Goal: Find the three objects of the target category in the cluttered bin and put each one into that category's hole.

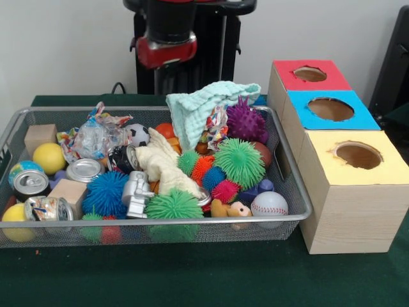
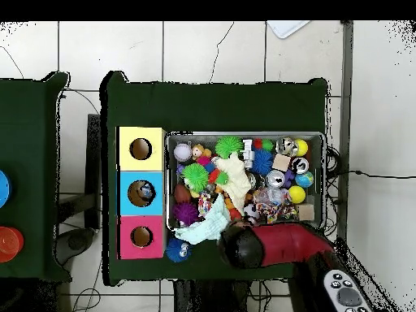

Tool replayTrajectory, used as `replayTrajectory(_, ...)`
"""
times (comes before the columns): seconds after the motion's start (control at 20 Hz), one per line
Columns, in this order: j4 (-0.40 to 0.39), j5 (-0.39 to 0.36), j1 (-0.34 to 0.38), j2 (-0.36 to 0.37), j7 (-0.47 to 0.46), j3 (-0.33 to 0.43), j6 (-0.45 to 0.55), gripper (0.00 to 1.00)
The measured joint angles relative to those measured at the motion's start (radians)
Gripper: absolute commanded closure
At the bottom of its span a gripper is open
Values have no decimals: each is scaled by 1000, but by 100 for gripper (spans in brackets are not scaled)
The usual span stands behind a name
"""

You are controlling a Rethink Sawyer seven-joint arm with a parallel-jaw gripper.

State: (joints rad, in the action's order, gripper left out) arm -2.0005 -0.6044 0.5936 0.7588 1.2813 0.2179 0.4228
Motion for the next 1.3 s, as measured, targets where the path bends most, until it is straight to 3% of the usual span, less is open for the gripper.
replayTrajectory(0.1,4,-31,50,-41,0,-6,-40,100)
replayTrajectory(0.15,6,-65,102,-78,0,-7,-53,0)
replayTrajectory(0.5,5,-86,160,-92,0,25,-37,0)
replayTrajectory(1.3,17,-97,156,-93,0,37,-3,0)
